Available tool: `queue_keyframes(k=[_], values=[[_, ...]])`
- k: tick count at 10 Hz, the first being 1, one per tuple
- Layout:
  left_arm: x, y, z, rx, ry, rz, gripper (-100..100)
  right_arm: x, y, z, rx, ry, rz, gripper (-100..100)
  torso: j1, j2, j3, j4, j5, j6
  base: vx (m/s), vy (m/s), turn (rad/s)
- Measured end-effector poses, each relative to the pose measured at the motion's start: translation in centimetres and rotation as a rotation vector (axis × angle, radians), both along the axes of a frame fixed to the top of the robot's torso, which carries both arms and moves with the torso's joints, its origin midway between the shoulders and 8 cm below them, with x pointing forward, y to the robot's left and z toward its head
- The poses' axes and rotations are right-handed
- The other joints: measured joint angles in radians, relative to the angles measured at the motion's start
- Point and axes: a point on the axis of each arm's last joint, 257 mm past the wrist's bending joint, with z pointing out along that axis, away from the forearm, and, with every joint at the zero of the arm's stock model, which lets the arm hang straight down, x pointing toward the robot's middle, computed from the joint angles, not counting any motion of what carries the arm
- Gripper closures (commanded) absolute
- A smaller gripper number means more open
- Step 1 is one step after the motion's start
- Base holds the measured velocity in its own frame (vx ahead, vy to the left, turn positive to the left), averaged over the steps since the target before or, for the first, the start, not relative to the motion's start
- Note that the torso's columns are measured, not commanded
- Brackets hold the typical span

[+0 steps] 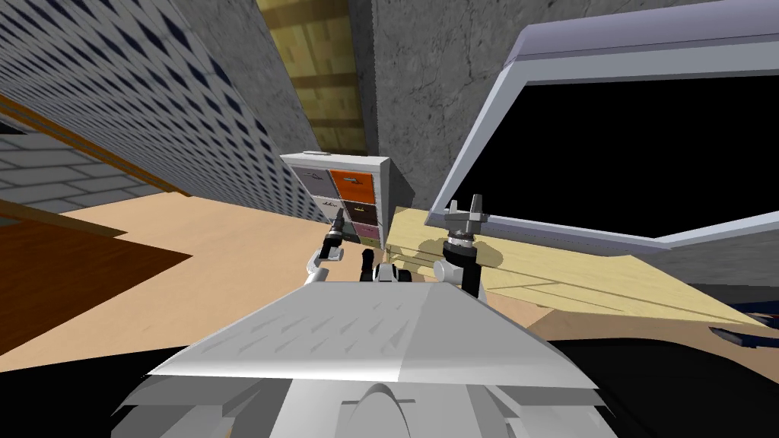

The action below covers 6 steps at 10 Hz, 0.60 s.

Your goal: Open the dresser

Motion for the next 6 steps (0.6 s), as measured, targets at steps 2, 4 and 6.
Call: queue_keyframes(k=[2, 4, 6], values=[[0.9, 0.2, -1.3, -0.002, 0.023, 0.010, -100, 0.0, 0.0, 0.0, 0.000, 0.000, 0.000, 0, 0.000, 0.001, 0.000, 0.000, 0.000, 0.001, 0.021, 0.046, -0.098], [1.5, 0.2, -2.4, -0.005, 0.045, 0.018, -100, 0.0, 0.0, 0.0, 0.000, 0.000, 0.000, 0, 0.000, 0.000, 0.000, 0.000, 0.000, 0.001, 0.022, 0.039, -0.116], [2.2, 0.2, -3.7, -0.011, 0.066, 0.026, -100, 0.0, 0.0, 0.0, 0.000, 0.000, 0.000, 0, 0.001, -0.002, -0.001, 0.000, 0.000, 0.001, 0.043, 0.061, -0.149]])
